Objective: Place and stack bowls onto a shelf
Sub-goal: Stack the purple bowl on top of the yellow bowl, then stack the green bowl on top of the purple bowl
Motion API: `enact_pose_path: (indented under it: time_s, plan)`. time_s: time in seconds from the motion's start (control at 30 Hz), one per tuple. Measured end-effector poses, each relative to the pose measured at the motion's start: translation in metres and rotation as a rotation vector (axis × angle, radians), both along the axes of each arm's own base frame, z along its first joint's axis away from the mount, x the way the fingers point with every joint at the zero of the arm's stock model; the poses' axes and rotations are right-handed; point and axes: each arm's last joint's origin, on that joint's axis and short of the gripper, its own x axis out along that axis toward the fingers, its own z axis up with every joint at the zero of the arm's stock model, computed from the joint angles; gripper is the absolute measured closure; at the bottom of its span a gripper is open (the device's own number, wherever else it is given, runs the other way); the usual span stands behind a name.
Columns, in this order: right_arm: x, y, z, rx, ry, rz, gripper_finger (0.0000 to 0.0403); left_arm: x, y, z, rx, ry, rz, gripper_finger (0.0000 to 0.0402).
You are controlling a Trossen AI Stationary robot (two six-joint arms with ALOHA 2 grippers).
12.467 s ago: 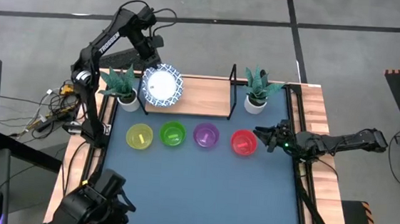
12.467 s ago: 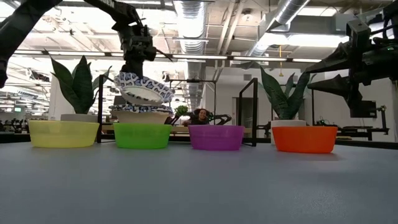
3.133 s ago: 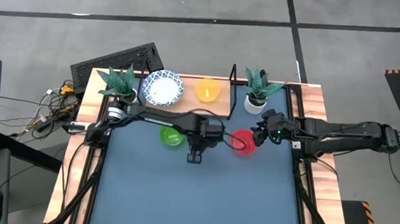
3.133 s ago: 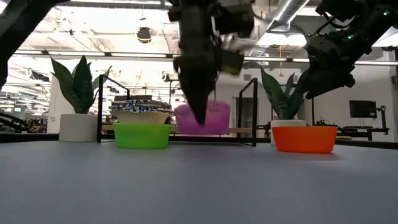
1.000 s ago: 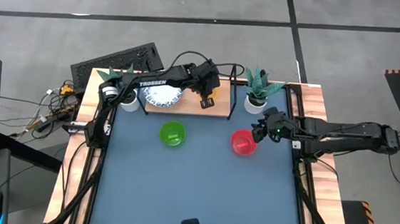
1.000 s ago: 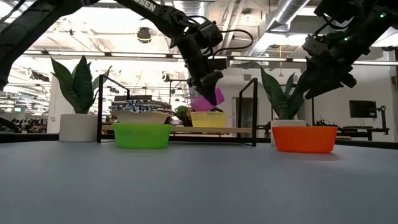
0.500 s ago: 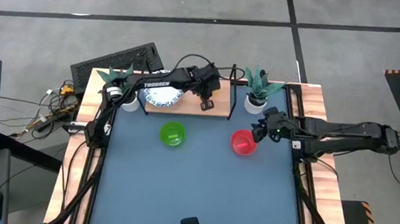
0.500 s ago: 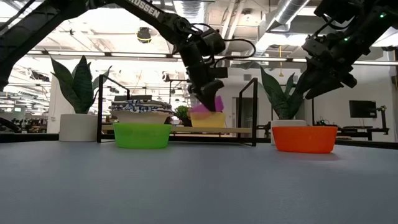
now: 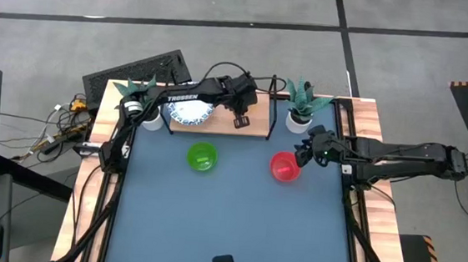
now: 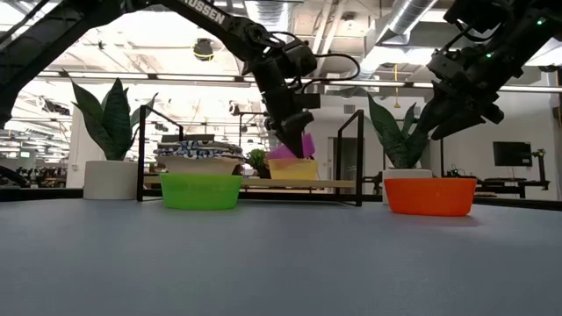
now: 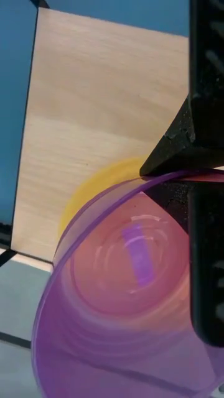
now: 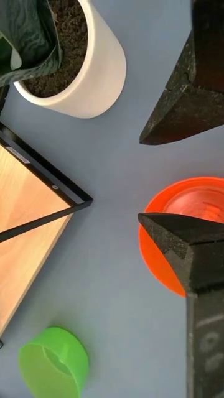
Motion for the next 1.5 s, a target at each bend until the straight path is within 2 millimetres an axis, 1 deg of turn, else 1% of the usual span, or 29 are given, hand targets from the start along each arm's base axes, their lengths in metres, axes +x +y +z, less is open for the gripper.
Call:
enact_pose_path:
  time_s: [0.13,0.43,0.6,0.87,1.07,1.27,1.5]
  plan:
    - [0.0,0.0,0.0,-0.001,0.003,0.002,0.0188,0.0,-0.001,0.0,0.014,0.011,-0.021,0.0383]
    - [0.0,0.0,0.0,-0.001,0.004,0.002,0.0188,0.001,-0.002,0.0,0.018,0.011,-0.026,0.0303]
    - [0.0,0.0,0.0,0.0,0.004,0.003,0.0188,0.003,-0.007,0.0,0.016,0.008,-0.026,0.0276]
    - [0.0,0.0,0.0,0.001,0.004,0.004,0.0188,0.007,-0.015,0.0,0.059,0.031,-0.027,0.0268]
    - [0.0,0.0,0.0,0.002,0.004,0.004,0.0188,0.007,-0.015,0.002,0.03,0.023,-0.031,0.0268]
    - [0.0,0.0,0.0,-0.001,0.006,0.007,0.0188,0.009,-0.017,0.015,0.013,0.001,-0.056,0.0268]
    - [0.0,0.0,0.0,-0.006,0.01,0.013,0.0188,0.01,-0.016,0.041,0.006,-0.035,-0.07,0.0268]
